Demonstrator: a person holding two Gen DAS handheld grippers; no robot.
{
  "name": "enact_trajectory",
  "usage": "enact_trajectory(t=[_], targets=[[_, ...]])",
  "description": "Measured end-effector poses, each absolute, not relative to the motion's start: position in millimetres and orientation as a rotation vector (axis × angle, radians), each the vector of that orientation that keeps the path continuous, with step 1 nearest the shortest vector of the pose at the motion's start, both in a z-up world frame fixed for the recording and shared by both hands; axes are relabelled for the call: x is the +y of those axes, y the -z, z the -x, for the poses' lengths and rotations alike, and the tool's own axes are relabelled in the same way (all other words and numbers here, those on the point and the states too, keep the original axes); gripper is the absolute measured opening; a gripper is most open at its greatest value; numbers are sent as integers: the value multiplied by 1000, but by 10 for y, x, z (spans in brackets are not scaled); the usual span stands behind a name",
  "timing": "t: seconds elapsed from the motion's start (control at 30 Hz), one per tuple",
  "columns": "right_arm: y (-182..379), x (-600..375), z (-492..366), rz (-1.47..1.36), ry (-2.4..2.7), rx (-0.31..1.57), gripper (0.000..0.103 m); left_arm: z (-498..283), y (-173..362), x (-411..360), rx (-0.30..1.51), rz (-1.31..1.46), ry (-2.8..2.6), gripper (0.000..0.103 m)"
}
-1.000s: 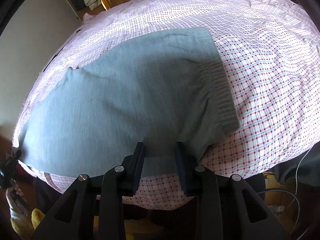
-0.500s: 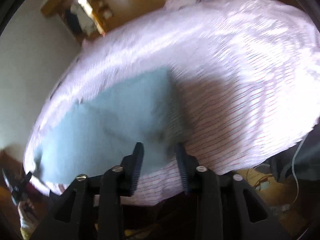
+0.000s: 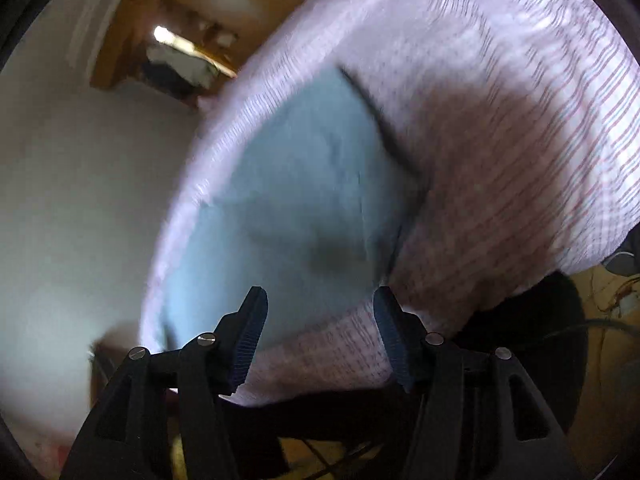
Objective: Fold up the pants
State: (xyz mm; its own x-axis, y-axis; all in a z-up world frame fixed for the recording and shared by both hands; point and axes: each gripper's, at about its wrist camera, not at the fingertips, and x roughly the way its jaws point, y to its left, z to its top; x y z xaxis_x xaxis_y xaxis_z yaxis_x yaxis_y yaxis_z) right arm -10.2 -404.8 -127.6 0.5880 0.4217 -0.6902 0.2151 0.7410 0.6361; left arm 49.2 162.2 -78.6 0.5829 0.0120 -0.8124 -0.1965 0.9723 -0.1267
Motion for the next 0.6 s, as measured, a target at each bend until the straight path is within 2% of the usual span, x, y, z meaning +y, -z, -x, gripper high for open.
enact_trajectory(t=[0.13, 0.5, 0.57, 0.6], targets=[[1335, -3941, 28, -669, -69, 955, 48, -461, 802, 1553, 936, 172, -118, 40], [1273, -4023, -192, -675, 32, 729, 48, -494, 820, 1573, 941, 164, -121, 41], [1269, -4055, -136, -680, 34, 727, 43, -491, 807, 1566, 945, 163, -123, 41], [1267, -4090, -97, -687, 48, 734, 31, -485, 797, 1558, 946, 161, -125, 41]])
